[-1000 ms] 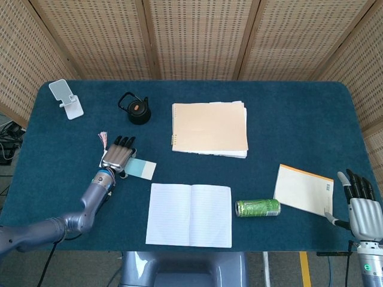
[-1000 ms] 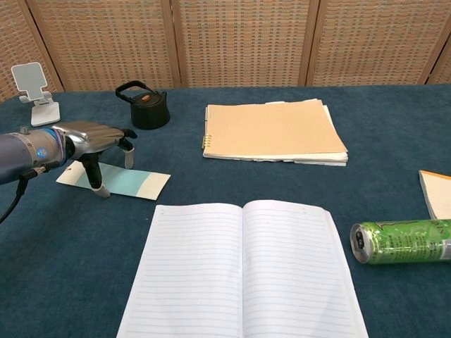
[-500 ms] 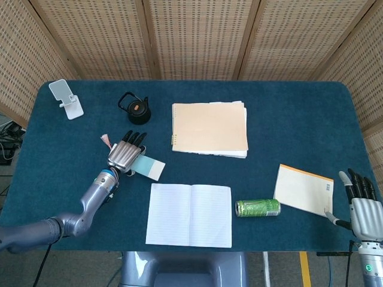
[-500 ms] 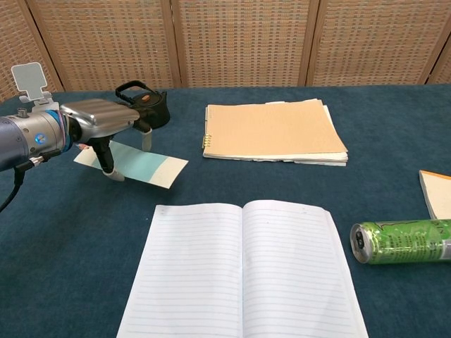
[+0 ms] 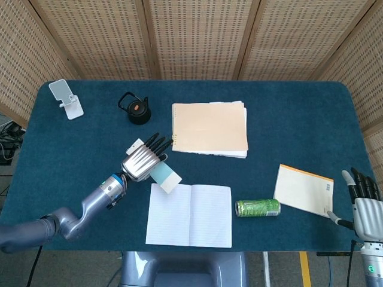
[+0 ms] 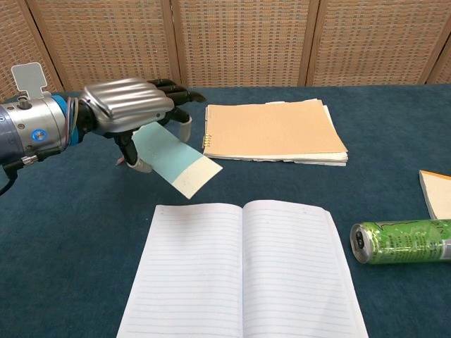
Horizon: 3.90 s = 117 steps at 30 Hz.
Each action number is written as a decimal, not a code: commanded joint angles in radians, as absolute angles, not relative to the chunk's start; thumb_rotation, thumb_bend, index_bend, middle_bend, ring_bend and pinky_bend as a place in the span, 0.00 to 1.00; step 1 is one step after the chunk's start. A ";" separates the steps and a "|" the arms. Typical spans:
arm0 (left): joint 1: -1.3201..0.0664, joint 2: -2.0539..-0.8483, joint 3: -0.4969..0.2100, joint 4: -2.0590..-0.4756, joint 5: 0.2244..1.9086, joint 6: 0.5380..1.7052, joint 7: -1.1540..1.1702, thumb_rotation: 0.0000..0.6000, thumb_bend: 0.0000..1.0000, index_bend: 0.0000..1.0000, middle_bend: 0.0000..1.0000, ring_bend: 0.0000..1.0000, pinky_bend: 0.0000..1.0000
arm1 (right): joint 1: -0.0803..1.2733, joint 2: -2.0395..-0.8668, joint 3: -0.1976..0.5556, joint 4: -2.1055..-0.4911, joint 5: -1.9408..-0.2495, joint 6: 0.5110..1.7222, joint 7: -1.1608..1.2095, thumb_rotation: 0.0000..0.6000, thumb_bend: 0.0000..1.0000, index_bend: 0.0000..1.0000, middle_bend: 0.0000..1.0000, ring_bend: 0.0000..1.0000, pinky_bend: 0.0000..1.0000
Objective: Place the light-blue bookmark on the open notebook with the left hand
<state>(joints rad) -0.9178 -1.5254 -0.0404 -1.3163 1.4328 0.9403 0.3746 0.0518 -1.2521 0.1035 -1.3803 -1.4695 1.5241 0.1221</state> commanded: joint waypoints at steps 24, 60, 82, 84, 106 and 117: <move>-1.003 -1.651 0.162 -0.970 1.944 1.195 -0.062 1.00 0.19 0.43 0.00 0.00 0.00 | 0.049 -1.247 0.109 -1.384 -1.462 1.527 0.122 1.00 0.12 0.03 0.00 0.00 0.00; -1.040 -1.765 0.260 -0.807 2.086 1.280 -0.080 1.00 0.19 0.35 0.00 0.00 0.00 | 0.046 -1.238 0.115 -1.394 -1.457 1.531 0.117 1.00 0.12 0.03 0.00 0.00 0.00; -1.011 -1.753 0.263 -0.828 2.044 1.282 -0.091 1.00 0.19 0.00 0.00 0.00 0.00 | 0.043 -1.235 0.116 -1.400 -1.459 1.540 0.109 1.00 0.12 0.03 0.00 0.00 0.00; -0.997 -1.737 0.259 -0.865 2.008 1.259 -0.129 1.00 0.19 0.00 0.00 0.00 0.00 | 0.043 -1.234 0.116 -1.401 -1.460 1.541 0.110 1.00 0.12 0.03 0.00 0.00 0.00; -1.035 -1.491 0.272 -1.228 1.883 0.986 -0.164 1.00 1.00 0.12 0.00 0.00 0.15 | 0.045 -1.237 0.111 -1.407 -1.472 1.542 0.102 1.00 0.12 0.03 0.00 0.00 0.00; -1.040 -1.476 0.275 -1.267 1.877 0.913 -0.120 1.00 1.00 0.14 0.00 0.00 0.16 | 0.045 -1.235 0.111 -1.409 -1.473 1.544 0.107 1.00 0.12 0.03 0.00 0.00 0.00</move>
